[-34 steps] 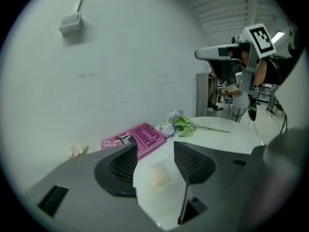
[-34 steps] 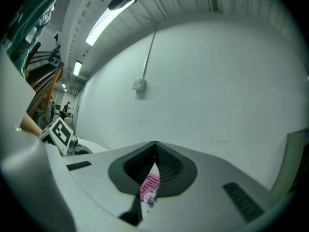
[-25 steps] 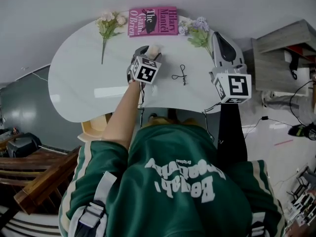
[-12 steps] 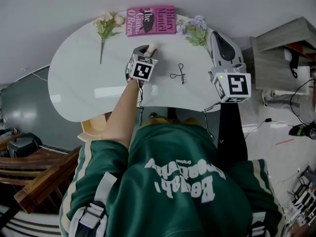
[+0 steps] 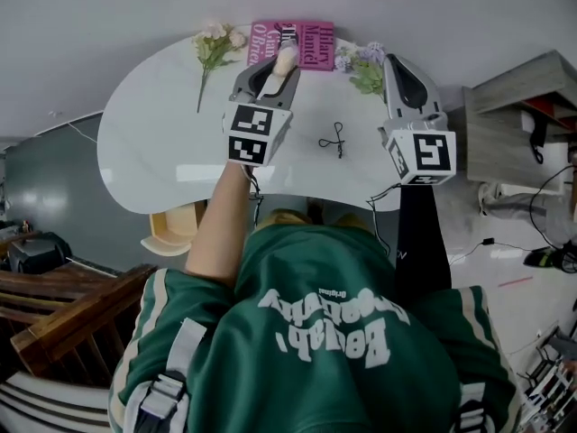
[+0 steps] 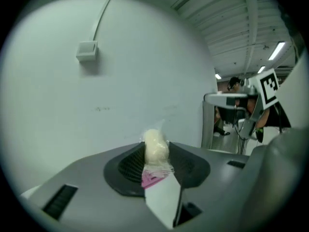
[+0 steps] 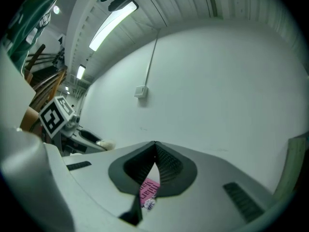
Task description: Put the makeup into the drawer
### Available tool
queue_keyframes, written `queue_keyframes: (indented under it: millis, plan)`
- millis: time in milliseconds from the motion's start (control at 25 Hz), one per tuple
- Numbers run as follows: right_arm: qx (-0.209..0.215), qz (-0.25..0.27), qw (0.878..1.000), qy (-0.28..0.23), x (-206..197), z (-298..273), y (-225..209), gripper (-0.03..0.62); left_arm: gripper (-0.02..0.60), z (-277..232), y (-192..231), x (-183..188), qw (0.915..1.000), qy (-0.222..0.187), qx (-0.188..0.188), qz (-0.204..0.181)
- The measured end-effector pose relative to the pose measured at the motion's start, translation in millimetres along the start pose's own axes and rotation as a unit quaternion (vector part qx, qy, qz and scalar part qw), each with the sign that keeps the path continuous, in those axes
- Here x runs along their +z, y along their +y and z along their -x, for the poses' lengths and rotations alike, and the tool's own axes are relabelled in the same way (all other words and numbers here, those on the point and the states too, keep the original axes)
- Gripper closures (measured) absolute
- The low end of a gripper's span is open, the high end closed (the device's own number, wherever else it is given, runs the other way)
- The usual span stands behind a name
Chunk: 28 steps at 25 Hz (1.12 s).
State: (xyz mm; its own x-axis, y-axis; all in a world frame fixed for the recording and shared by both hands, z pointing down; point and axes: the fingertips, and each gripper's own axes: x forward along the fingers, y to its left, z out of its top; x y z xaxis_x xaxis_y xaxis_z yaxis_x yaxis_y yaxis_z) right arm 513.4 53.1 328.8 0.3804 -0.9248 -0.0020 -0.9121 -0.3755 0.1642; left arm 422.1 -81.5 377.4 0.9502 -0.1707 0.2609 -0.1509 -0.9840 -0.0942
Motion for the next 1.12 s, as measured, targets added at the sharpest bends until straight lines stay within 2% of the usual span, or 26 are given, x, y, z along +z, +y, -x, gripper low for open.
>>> queue_keyframes:
  millis: [120,200,320,640,880,1120]
  plan:
    - [0.006,0.007,1.0,-0.017,14,-2,6,0.585,0.43,27,1,58,0.997,-0.076,0.01,-0.012]
    - [0.011,0.008,1.0,-0.024,20,-1,11,0.585,0.43,41,1,78,0.9945,-0.102,0.016,-0.015]
    - [0.022,0.007,0.999,-0.025,22,-3,20,0.585,0.43,53,3,77,0.9946,-0.102,0.017,-0.004]
    - [0.083,-0.011,0.996,-0.038,34,-36,76,0.585,0.43,108,47,70,0.991,-0.108,0.079,-0.007]
    - [0.157,-0.004,0.986,-0.049,50,-73,168,0.585,0.428,183,104,48,0.9829,-0.095,0.158,-0.008]
    - [0.246,0.007,0.967,-0.06,73,-92,281,0.585,0.428,275,158,26,0.9661,-0.091,0.241,-0.001]
